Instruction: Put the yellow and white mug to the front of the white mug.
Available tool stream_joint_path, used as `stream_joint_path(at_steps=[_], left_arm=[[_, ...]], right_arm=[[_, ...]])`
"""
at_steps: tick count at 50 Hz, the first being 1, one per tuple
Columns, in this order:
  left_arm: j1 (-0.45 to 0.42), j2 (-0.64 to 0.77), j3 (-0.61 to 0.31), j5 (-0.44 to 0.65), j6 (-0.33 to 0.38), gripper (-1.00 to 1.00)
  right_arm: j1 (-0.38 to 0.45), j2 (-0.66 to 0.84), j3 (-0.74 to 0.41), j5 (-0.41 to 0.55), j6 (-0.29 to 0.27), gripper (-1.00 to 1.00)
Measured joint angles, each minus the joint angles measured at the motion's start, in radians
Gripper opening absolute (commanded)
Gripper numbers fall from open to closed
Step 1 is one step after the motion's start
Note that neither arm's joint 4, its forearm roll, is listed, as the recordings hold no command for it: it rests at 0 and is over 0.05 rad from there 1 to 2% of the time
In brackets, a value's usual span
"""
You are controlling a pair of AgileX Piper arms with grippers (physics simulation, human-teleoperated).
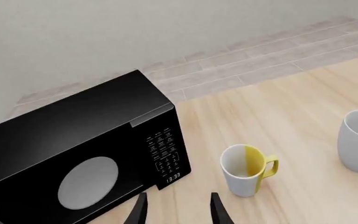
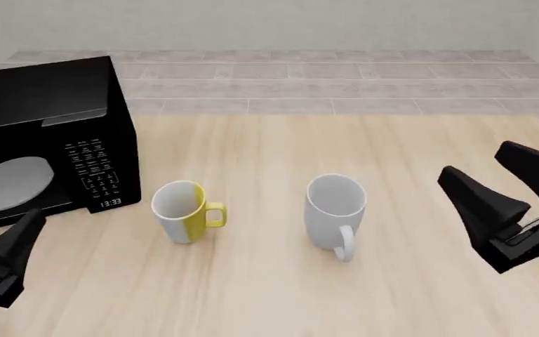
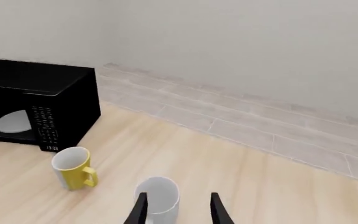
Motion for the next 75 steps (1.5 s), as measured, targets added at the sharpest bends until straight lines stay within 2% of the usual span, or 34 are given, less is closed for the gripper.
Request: stream_joint_path(at_steps=[17,33,41,51,64,75], left_arm=[[0.0,0.001,-0.001,0.001,0.001,1.0],[0.0,0.001,-0.001,0.001,0.001,1.0],[0.0,0.001,-0.001,0.001,0.001,1.0],[0.0,0.001,-0.001,0.001,0.001,1.0],[0.0,0.001,-0.001,0.001,0.001,1.0],[0.0,0.001,-0.001,0.001,0.001,1.0]], right_arm=[[0.237,0.307,-0.197,-0.008,-0.018,1.0],[0.416,0.556,-0.431,0.098,-0.063,1.0],[0.469,0.663,-0.54,0.18,-0.104,1.0],[0.521,0.752,-0.639,0.275,-0.118,1.0],[0.534,0.873,-0.763,0.427,-0.161,1.0],[0.52,0.938,-0.846,0.516,-0.178,1.0]])
